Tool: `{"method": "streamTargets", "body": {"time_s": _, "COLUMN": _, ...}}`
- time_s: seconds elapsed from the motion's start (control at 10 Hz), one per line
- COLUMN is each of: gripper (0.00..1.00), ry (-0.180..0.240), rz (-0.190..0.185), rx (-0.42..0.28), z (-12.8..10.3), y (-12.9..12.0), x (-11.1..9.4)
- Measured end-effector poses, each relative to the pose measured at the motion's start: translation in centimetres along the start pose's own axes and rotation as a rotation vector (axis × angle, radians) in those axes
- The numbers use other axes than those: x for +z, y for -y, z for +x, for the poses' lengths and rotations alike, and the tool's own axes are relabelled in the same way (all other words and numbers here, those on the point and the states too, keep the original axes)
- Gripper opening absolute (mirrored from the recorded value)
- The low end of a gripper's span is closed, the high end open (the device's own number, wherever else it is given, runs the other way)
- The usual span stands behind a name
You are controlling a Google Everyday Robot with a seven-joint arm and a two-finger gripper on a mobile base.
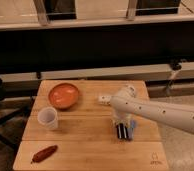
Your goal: Place the eraser on the white sponge
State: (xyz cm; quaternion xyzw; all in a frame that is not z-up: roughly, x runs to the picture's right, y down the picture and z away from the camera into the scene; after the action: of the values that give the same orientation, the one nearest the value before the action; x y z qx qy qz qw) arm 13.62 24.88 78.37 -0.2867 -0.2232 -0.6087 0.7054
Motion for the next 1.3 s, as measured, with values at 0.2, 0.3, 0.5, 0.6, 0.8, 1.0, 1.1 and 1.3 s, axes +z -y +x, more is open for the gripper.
{"method": "streamTargets", "body": {"time_s": 0.2, "gripper": 0.00, "ry": 0.007, "rz": -0.003, "rx": 0.017, "z": -1.5, "y": -0.6, "x": -0.5}}
{"method": "streamTargets", "body": {"time_s": 0.3, "gripper": 0.00, "ry": 0.008, "rz": 0.000, "rx": 0.021, "z": -1.5, "y": -0.6, "x": -0.6}}
{"method": "streamTargets", "body": {"time_s": 0.5, "gripper": 0.00, "ry": 0.016, "rz": 0.000, "rx": 0.033, "z": -1.5, "y": -0.6, "x": -0.8}}
{"method": "streamTargets", "body": {"time_s": 0.6, "gripper": 0.00, "ry": 0.019, "rz": -0.001, "rx": 0.044, "z": -1.4, "y": -0.8, "x": -0.8}}
{"method": "streamTargets", "body": {"time_s": 0.8, "gripper": 0.00, "ry": 0.026, "rz": -0.002, "rx": 0.053, "z": -0.9, "y": -0.8, "x": -0.6}}
{"method": "streamTargets", "body": {"time_s": 1.0, "gripper": 0.00, "ry": 0.044, "rz": -0.014, "rx": 0.067, "z": 0.3, "y": -0.6, "x": 0.1}}
{"method": "streamTargets", "body": {"time_s": 1.1, "gripper": 0.00, "ry": 0.053, "rz": -0.019, "rx": 0.072, "z": 0.6, "y": -0.7, "x": 0.4}}
{"method": "streamTargets", "body": {"time_s": 1.3, "gripper": 0.00, "ry": 0.071, "rz": -0.027, "rx": 0.082, "z": 0.7, "y": -0.6, "x": 0.6}}
